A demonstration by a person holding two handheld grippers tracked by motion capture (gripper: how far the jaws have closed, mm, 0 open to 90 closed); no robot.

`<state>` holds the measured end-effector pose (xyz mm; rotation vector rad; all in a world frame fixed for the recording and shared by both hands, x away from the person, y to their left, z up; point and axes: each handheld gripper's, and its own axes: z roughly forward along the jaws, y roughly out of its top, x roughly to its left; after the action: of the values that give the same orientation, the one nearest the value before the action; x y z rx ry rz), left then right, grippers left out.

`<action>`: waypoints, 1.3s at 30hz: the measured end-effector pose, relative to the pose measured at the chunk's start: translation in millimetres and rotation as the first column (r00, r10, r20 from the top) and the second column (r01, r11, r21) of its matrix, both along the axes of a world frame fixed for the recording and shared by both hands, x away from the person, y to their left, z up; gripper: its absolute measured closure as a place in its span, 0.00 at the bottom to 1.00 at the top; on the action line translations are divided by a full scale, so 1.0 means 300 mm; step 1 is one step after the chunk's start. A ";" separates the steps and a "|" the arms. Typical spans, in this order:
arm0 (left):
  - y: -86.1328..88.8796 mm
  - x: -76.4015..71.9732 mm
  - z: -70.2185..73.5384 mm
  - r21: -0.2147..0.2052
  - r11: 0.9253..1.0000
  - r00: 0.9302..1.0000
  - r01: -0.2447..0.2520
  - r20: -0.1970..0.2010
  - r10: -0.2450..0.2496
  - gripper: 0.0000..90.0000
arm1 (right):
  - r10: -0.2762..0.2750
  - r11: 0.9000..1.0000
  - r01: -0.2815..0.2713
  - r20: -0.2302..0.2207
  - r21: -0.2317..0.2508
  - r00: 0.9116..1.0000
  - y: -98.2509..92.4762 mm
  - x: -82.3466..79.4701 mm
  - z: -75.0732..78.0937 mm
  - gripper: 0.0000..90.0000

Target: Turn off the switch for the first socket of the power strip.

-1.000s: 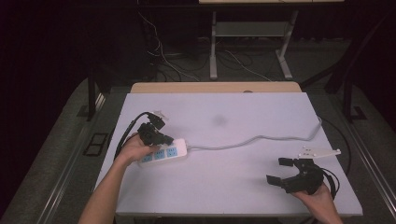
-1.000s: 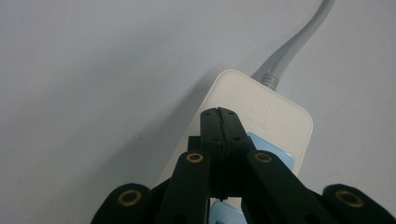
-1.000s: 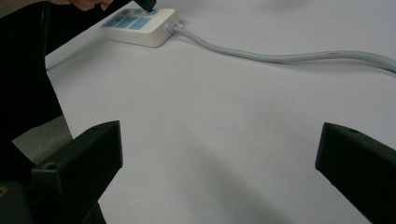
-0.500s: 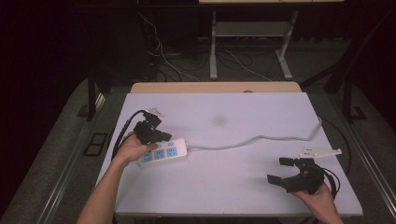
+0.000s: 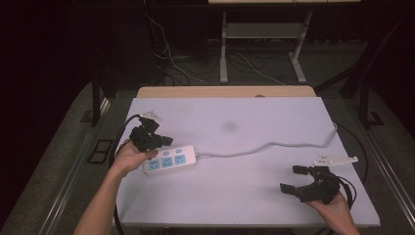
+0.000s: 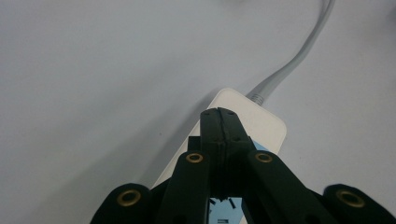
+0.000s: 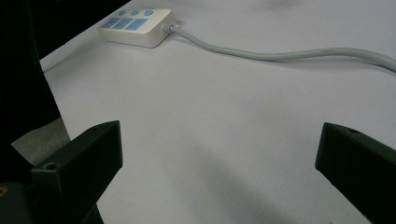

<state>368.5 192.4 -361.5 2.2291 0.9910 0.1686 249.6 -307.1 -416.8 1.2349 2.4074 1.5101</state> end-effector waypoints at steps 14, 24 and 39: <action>0.066 -0.084 0.024 -0.104 0.993 0.998 -0.049 0.036 0.053 0.76 | 0.004 1.000 -0.004 -0.002 -0.002 1.000 0.006 0.000 -0.001 0.00; 0.068 -0.142 0.029 -0.190 0.982 0.998 -0.018 0.061 0.031 0.19 | 0.005 1.000 -0.005 -0.003 -0.002 1.000 0.012 0.000 -0.002 0.00; 0.057 -0.240 0.018 -0.220 0.975 0.988 -0.035 0.141 0.068 0.00 | 0.004 1.000 -0.004 0.000 -0.001 1.000 0.012 -0.001 -0.002 0.00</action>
<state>296.6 209.5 -356.2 1.9638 0.9398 0.2338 249.3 -303.6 -417.4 1.2305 2.4118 1.5098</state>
